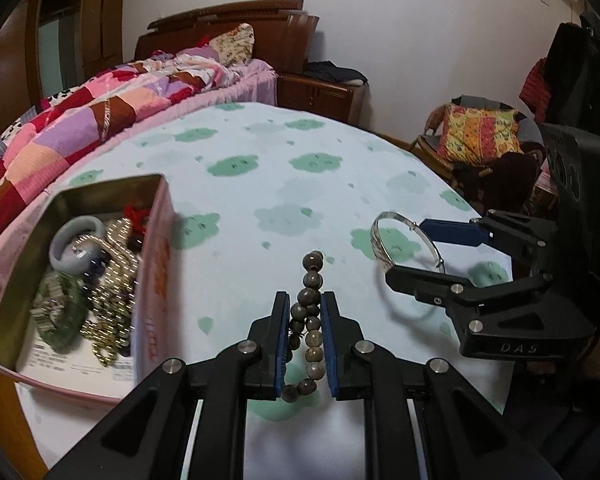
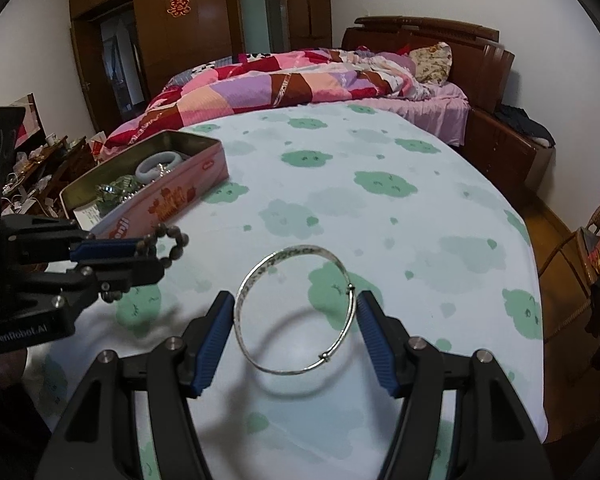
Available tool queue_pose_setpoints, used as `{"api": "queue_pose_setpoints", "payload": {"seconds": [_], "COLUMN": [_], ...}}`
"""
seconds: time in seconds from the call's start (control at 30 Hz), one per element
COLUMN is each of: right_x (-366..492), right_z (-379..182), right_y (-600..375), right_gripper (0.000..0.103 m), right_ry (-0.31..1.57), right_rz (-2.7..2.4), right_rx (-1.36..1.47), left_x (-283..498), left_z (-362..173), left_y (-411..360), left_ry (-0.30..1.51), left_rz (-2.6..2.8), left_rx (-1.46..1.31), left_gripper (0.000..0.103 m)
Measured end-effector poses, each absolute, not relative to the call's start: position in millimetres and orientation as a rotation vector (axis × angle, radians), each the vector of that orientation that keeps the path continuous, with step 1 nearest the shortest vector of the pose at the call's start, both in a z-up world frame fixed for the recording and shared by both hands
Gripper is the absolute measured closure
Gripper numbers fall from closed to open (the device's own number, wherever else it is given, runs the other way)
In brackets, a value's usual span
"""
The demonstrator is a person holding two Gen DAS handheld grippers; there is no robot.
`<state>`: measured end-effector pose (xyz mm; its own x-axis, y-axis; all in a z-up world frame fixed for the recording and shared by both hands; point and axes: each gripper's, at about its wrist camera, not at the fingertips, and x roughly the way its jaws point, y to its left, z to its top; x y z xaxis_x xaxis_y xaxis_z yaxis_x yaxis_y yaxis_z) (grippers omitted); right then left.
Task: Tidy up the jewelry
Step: 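Lift the silver bangle with the right tool while the left tool carries the bead bracelet to the tin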
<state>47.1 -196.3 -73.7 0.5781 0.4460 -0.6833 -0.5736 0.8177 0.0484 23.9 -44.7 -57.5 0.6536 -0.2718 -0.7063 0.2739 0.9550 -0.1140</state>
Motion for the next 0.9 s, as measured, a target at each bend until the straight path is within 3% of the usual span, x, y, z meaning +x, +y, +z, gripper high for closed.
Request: {"api": "queue_pose_setpoints", "payload": {"seconds": [0.9], "right_x": [57.0], "right_z": [-22.9], "right_y": [-112.4], "right_gripper": [0.038], "right_ry": [0.598], "right_rz": [0.751], "right_rx": [-0.248], "left_x": [29.6], "left_z": [-5.2], "left_y": [63.6], "left_ry": [0.639], "left_rz": [-0.061], "left_rx": [-0.100], "left_gripper": [0.088]}}
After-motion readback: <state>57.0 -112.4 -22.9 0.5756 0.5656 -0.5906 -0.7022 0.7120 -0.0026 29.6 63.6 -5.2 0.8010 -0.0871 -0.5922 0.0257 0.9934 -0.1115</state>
